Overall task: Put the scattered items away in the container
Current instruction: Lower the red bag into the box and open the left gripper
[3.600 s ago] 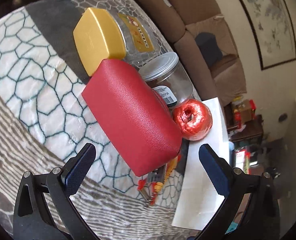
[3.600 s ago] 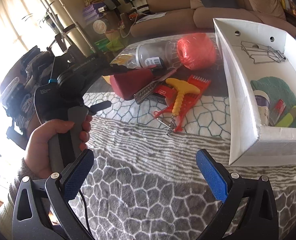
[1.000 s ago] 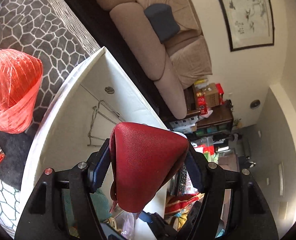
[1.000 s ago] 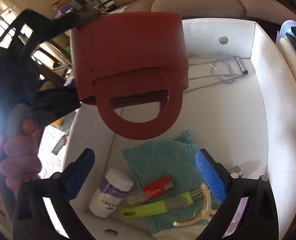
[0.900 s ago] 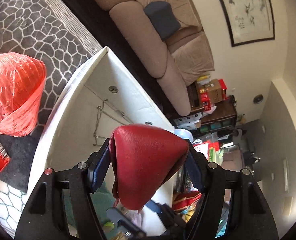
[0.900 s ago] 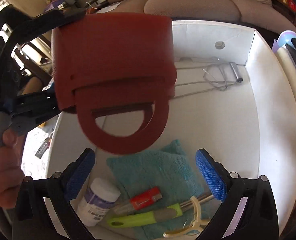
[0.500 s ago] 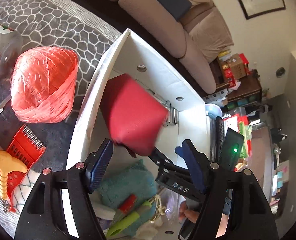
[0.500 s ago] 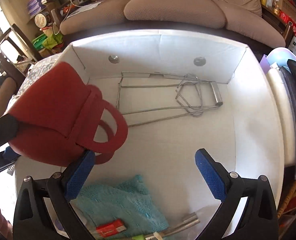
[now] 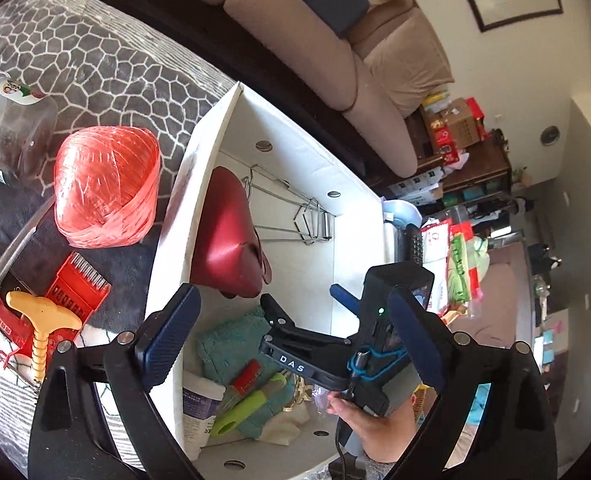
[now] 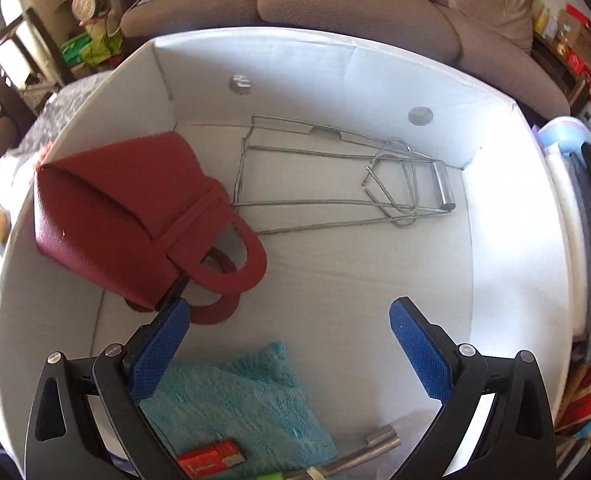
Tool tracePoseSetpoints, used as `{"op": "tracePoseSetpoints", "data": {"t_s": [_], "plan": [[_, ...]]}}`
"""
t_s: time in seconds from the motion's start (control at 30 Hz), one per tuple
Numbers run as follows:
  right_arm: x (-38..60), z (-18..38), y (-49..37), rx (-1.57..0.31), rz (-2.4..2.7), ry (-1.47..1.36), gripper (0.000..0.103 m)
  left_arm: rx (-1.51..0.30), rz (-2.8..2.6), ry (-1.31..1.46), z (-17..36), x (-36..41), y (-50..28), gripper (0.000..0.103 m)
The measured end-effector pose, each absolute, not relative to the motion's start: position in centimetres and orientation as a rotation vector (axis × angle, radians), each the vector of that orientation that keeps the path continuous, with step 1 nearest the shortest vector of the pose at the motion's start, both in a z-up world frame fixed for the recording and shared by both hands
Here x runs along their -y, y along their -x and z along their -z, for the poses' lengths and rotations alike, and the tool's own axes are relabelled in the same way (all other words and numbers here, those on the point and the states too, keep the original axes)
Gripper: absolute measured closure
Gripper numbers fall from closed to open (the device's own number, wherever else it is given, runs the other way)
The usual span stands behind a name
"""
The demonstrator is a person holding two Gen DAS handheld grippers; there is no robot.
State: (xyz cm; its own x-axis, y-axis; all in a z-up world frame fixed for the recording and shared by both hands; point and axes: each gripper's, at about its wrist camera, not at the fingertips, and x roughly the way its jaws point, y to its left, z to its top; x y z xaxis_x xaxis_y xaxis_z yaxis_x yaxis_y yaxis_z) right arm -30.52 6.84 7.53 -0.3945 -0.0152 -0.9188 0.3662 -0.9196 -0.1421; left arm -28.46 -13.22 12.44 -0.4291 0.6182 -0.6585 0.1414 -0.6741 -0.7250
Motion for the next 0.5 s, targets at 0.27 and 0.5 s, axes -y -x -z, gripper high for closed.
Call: {"op": "tracePoseSetpoints", "data": {"t_s": [0.27,0.5], "plan": [[-9.0,-6.7,30.0,-0.417,2.332,-1.648,0.001,0.892,-2.088,1.53,-11.3,8.9,29.3,0.009],[-8.6,-5.2,30.1,-0.42,2.263,-1.682,0.001,0.93,-2.054,1.617,-8.6,8.5,30.1,0.008]]}}
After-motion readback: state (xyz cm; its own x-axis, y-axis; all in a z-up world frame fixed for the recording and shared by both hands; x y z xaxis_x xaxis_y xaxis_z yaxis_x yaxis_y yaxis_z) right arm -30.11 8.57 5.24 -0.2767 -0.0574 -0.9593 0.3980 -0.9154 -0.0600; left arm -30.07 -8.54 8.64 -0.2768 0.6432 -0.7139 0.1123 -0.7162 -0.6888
